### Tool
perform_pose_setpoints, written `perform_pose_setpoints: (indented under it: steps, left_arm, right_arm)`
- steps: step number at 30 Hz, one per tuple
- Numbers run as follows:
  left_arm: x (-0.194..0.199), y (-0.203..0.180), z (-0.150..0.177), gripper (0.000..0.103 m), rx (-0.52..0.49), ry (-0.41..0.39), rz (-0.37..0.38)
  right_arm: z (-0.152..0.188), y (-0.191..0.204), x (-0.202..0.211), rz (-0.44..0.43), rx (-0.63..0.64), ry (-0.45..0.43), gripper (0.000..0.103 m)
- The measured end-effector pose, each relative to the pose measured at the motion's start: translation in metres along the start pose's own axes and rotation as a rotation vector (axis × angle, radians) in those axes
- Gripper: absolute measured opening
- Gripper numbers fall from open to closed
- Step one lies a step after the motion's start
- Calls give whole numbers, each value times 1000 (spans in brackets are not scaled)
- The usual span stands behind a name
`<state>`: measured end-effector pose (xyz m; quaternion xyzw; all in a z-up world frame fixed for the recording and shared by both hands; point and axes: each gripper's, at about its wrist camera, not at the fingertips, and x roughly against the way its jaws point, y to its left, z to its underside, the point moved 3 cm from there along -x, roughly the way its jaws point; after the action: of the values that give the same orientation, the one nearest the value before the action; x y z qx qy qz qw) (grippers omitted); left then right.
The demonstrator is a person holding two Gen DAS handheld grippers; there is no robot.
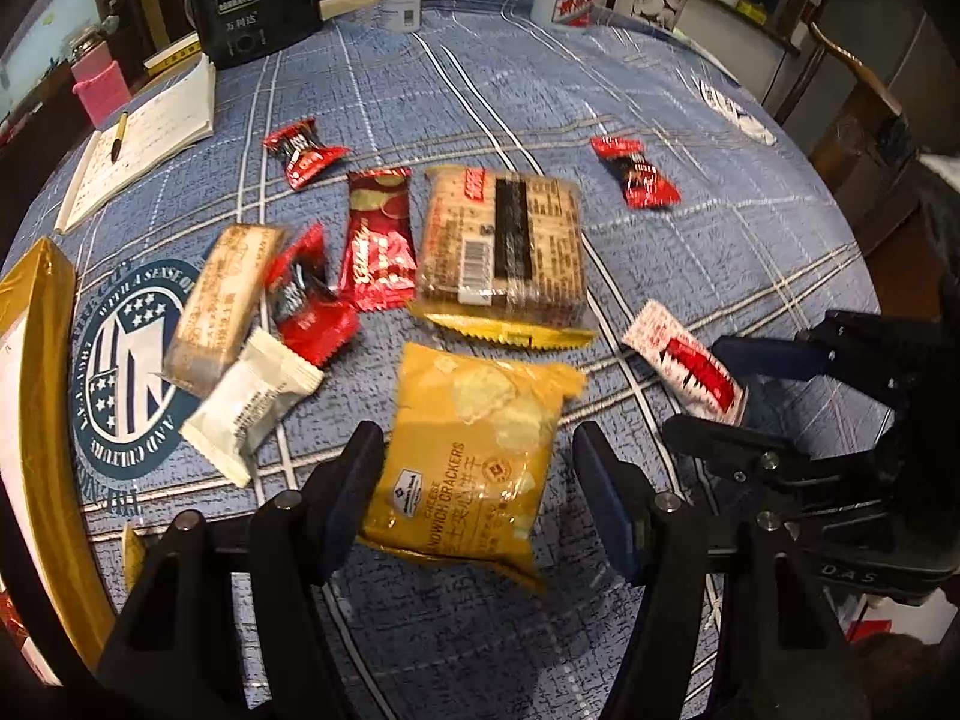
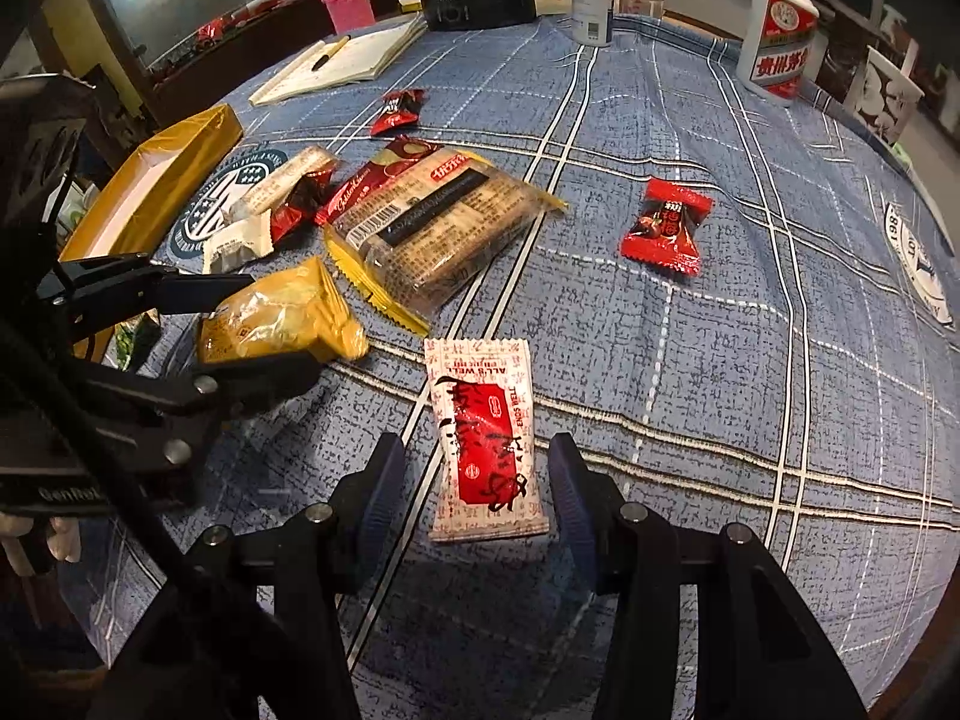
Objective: Organize snacks
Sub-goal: 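Grasp the yellow sandwich crackers bag with the left tool while the right tool grasps the white-red packet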
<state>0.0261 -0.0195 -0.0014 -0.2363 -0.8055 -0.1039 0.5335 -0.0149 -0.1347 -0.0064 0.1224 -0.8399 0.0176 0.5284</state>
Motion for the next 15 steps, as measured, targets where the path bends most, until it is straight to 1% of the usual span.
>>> perform_pose_setpoints:
  steps: [3,4,5,6,7,11,15]
  left_arm:
    - [-3,-2,1,63,-16,0,-39]
    - [-3,-2,1,55,-13,-4,-53]
    - [-2,-1,1,48,-8,-7,-63]
    - [-2,0,0,47,3,-7,-62]
    - [-1,3,-1,46,31,-10,-48]
    - [10,10,2,46,95,-37,-37]
    - [33,17,9,46,170,-82,-7]
  right_arm:
    - [0,2,-1,21,3,-6,49]
    - [0,2,-1,34,5,-9,46]
    - [0,3,-1,50,10,-11,41]
    - [-1,4,-1,62,14,-12,38]
    - [-1,4,-1,71,19,-11,30]
    - [0,4,0,45,2,1,25]
    - [4,4,5,9,-36,8,24]
